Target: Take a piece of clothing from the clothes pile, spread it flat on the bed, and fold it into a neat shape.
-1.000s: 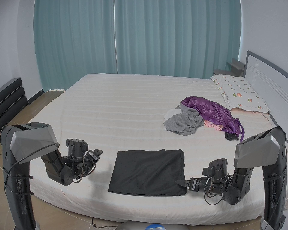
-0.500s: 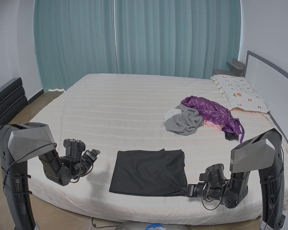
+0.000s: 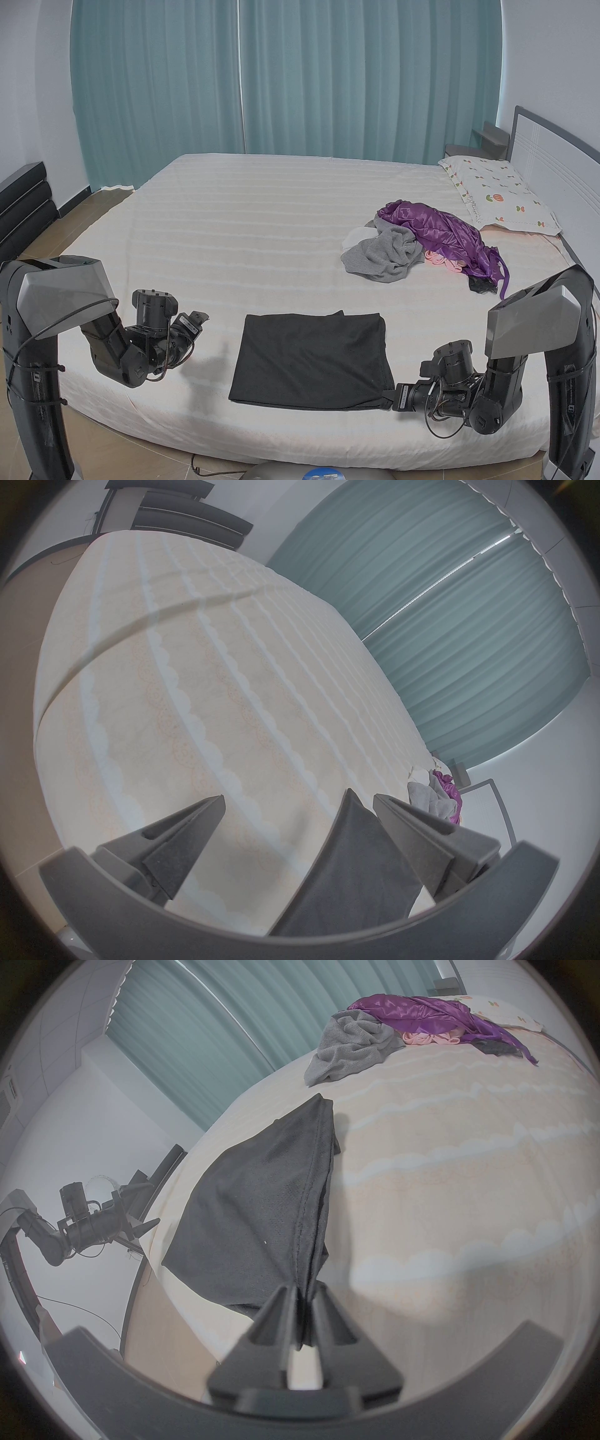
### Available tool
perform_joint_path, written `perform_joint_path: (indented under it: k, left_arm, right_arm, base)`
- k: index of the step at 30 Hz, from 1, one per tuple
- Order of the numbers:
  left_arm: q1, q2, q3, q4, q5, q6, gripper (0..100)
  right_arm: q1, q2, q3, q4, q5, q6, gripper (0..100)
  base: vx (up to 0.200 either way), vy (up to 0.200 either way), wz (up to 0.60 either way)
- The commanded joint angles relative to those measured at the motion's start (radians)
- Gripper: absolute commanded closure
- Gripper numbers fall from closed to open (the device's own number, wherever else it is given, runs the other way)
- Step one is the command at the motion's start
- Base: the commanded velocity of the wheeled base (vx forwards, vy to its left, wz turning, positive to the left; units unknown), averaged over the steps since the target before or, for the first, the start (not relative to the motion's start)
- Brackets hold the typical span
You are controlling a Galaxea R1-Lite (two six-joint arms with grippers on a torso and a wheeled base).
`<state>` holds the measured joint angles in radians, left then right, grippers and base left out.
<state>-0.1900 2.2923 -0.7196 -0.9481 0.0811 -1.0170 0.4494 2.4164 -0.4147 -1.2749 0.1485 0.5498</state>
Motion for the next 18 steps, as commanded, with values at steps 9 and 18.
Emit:
perform_joint_path:
  k: [9,18]
  left_arm:
    - [-0.009,-0.007,0.014,-0.003,0.003,0.002,0]
    - [-0.037,-0.017,0.037,-0.005,-0.001,-0.003,0]
  right_arm:
    - [-0.020,-0.010,-0.003,-0.034,0.003,0.055,0]
    - [-0.129,-0.043,-0.075,-0.061,0.022,0.299,0]
  base:
    - [0.000,0.000,0.00]
    - [0.000,0.000,0.00]
